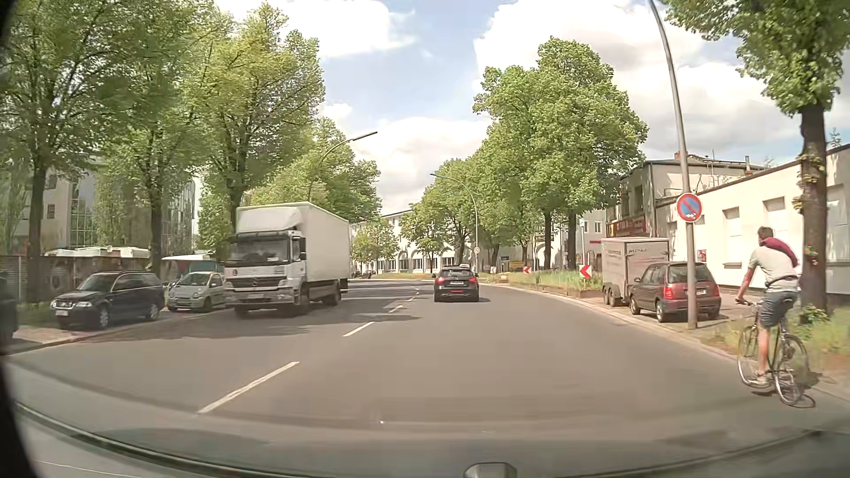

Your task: Follow the waypoints while adhering to traffic rules and regulations

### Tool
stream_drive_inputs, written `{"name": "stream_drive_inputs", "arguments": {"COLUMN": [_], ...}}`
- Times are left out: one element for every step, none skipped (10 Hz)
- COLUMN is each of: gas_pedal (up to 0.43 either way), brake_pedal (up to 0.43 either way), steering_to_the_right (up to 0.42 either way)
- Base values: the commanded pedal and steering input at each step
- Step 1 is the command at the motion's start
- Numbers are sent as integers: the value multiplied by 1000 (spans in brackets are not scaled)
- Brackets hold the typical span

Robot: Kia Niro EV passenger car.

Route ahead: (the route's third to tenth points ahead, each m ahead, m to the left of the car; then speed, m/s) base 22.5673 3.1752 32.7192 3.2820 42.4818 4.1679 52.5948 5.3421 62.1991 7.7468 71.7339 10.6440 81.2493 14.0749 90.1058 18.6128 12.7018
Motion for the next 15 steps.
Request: {"name": "stream_drive_inputs", "arguments": {"gas_pedal": [421, 421, 421, 421, 421, 421, 421, 421, 421, 421, 421, 409, 409, 409, 409], "brake_pedal": [24, 24, 24, 24, 24, 18, 24, 24, 18, 18, 24, 24, 24, 18, 24], "steering_to_the_right": [11, 10, 10, 10, 6, 6, 6, 5, 5, 5, 5, 5, 5, 5, 2]}}
